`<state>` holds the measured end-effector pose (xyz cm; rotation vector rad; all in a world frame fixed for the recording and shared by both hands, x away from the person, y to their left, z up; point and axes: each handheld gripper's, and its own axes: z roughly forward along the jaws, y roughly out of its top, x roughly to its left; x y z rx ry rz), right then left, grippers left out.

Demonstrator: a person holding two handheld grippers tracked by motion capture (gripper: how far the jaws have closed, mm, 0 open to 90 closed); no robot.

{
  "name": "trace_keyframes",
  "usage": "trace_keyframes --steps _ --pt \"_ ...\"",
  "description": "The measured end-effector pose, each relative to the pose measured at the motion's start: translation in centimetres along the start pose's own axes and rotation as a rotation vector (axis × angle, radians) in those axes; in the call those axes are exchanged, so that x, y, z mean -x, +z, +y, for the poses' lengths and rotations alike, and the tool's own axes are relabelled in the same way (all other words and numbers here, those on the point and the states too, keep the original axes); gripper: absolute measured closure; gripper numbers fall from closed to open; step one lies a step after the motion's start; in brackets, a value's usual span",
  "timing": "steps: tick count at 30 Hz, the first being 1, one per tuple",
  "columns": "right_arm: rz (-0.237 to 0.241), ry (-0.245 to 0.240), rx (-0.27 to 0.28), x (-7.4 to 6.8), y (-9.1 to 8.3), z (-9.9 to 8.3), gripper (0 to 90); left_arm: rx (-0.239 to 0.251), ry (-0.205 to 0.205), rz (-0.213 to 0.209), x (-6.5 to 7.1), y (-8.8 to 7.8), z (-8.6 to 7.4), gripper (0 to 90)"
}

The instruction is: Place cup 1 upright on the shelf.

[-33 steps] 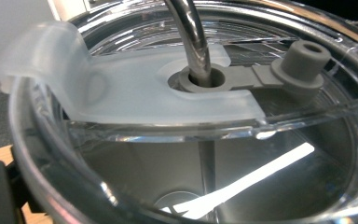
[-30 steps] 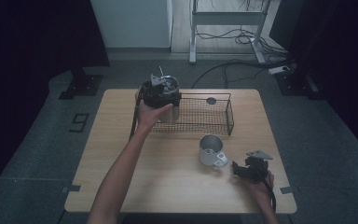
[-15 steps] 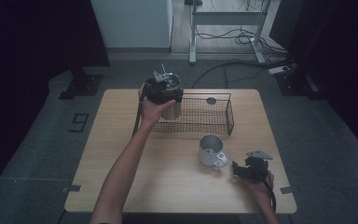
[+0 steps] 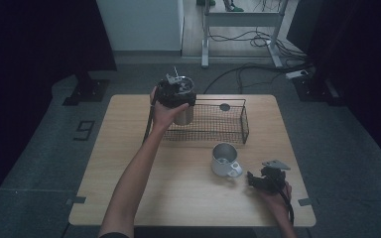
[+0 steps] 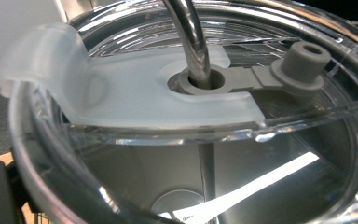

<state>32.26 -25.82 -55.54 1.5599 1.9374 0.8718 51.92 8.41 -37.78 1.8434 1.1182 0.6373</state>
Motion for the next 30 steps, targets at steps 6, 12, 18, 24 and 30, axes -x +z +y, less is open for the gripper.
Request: trace_keyframes --steps 6,12,18,24,30 --pt "0.0 0.0 0.0 0.0 0.0 0.0 14.4 -0.007 -0.005 -0.005 0.0 1.0 -0.3 4.2" --pt "-0.001 -0.001 -0.001 0.0 -0.1 0.0 14.4 -0.021 0.003 0.003 0.2 1.8 -0.7 4.1" --pt "-0.001 0.0 -0.002 0.0 -0.1 0.0 14.4 -0.03 0.004 0.008 0.4 2.7 -1.3 4.1" --pt "0.0 0.001 -0.001 0.0 -0.1 0.0 14.4 -0.05 -0.007 0.011 0.2 3.3 -2.3 4.1" --pt "0.006 -0.006 -0.001 0.0 -0.1 0.0 14.1 -0.067 -0.017 0.02 -0.2 3.6 -3.0 4.1"
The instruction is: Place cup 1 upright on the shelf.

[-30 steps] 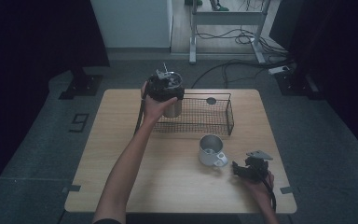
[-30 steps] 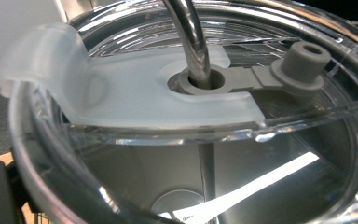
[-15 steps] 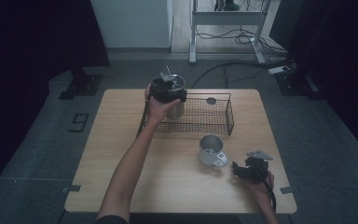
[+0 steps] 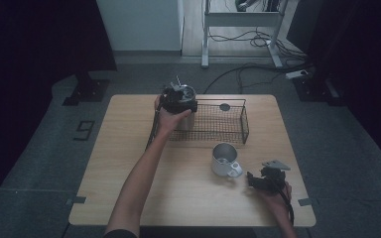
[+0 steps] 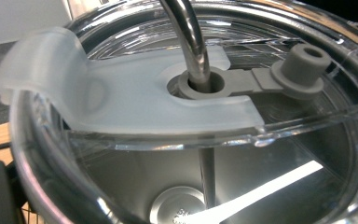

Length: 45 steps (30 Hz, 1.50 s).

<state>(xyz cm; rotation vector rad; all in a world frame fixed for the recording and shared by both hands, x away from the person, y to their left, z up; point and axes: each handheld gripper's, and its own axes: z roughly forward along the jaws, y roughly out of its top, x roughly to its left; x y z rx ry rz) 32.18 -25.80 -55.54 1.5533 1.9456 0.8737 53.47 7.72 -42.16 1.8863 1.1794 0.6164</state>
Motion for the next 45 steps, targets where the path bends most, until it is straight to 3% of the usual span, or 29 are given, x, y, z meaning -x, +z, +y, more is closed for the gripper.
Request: trace_keyframes --steps 25,36,45 --pt "0.001 0.0 0.0 0.0 0.0 0.0 14.1 -0.052 -0.029 0.011 -0.2 1.6 -2.7 4.0" --pt "-0.001 -0.001 -0.001 0.0 0.0 0.0 14.2 -0.045 -0.018 0.016 0.1 1.4 -3.4 3.8" --pt "-0.001 -0.002 -0.001 0.0 0.0 0.0 14.3 -0.038 -0.035 0.012 0.0 1.0 -3.8 3.9"
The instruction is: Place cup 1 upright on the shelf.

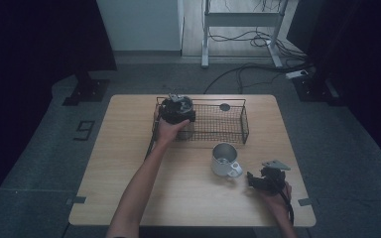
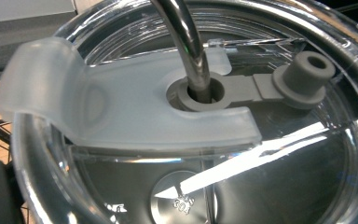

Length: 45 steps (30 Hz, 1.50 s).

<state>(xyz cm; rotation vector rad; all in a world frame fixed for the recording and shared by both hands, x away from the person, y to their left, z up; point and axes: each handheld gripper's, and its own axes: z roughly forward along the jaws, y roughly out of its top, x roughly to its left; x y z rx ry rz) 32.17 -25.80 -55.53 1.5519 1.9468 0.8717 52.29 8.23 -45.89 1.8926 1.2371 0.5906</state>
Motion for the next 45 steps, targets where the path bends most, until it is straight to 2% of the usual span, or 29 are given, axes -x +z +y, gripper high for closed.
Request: trace_keyframes --steps 6,7,9,16,20,23,30,37,45 --pt "0.001 0.001 0.001 0.0 0.0 0.0 14.3 -0.003 -0.01 0.002 0.0 0.0 0.0 3.3" --pt "0.001 0.001 0.001 0.0 0.0 0.0 14.4 0.001 -0.011 0.01 0.0 -0.1 0.0 2.3" --pt "0.001 0.001 0.001 0.0 0.0 0.0 14.3 0.02 -0.004 -0.005 0.0 -0.5 0.1 0.0" --pt "0.001 0.0 0.0 0.0 0.0 0.0 14.3 0.04 -0.004 -0.005 -0.3 -1.4 0.4 0.0" --pt "0.002 0.001 0.001 0.0 0.0 0.0 14.2 0.063 0.005 -0.025 -0.2 -2.9 0.5 0.0" --pt "0.002 0.004 0.0 0.0 0.1 0.1 14.2 0.074 -0.005 -0.045 -0.3 -4.0 0.5 0.0" --pt "0.002 0.004 0.0 0.0 0.1 0.1 14.2 0.122 0.003 -0.07 -0.1 -7.1 -0.5 0.3" --pt "0.002 0.004 0.0 0.0 0.2 0.1 14.1 0.148 -0.008 -0.104 -0.3 -8.9 -1.2 2.7" --pt "0.001 0.003 0.0 0.0 0.2 0.1 14.2 0.132 0.009 -0.121 0.6 -10.4 -3.1 3.5"
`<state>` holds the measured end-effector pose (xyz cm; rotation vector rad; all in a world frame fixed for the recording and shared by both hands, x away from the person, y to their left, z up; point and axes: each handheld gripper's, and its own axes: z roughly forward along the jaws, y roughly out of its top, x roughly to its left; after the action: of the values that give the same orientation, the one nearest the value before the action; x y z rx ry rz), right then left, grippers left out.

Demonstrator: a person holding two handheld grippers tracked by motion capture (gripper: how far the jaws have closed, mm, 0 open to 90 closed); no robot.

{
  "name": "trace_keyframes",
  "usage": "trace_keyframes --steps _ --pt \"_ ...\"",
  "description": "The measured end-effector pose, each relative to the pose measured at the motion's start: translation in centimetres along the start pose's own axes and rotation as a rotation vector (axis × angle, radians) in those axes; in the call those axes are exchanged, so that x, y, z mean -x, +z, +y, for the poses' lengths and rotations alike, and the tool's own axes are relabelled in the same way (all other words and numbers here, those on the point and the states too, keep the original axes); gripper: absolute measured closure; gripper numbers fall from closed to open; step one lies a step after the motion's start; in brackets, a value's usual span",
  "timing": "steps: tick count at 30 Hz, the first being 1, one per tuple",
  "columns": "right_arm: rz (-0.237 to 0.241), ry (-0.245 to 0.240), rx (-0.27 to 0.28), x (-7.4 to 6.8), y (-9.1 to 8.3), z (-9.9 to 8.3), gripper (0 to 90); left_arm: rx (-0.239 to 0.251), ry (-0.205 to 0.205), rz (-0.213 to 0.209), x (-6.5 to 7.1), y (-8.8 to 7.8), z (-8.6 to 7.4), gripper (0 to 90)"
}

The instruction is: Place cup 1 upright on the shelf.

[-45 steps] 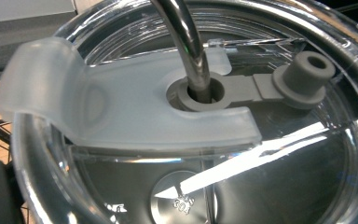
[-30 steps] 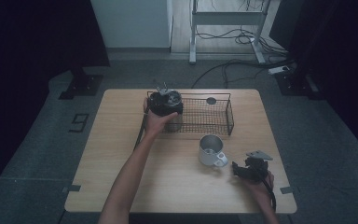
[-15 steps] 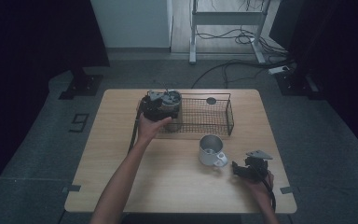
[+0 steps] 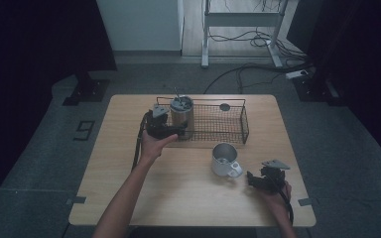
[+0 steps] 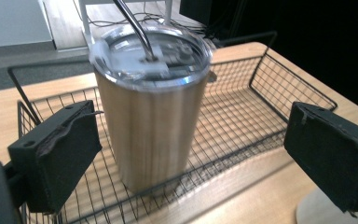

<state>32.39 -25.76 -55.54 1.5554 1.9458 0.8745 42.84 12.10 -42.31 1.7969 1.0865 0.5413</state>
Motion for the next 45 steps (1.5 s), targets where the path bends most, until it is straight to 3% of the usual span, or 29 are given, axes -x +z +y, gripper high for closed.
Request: trace_keyframes --steps 11,18,28,36,40,45 --pt "-0.003 0.005 -0.001 -0.1 -0.1 0.0 14.5 0.014 0.009 0.007 1.1 -3.0 -2.9 4.1" --pt "-0.003 0.005 -0.001 -0.1 -0.1 0.0 14.4 0.002 0.0 -0.008 0.3 -5.0 -5.2 4.6" --pt "-0.006 0.004 -0.002 -0.1 -0.1 0.0 14.4 -0.021 -0.024 -0.017 -1.0 -7.9 -10.1 5.5" --pt "-0.006 0.005 -0.002 -0.1 -0.1 0.0 14.3 -0.081 0.022 0.008 -1.5 -8.4 -13.3 6.0" --pt "-0.007 0.004 -0.002 -0.1 -0.1 0.0 14.3 -0.111 0.003 -0.004 -1.9 -8.3 -14.9 6.5" --pt "-0.007 0.004 -0.002 -0.1 -0.1 0.0 14.2 -0.158 0.003 0.011 -2.1 -7.8 -16.3 7.4"
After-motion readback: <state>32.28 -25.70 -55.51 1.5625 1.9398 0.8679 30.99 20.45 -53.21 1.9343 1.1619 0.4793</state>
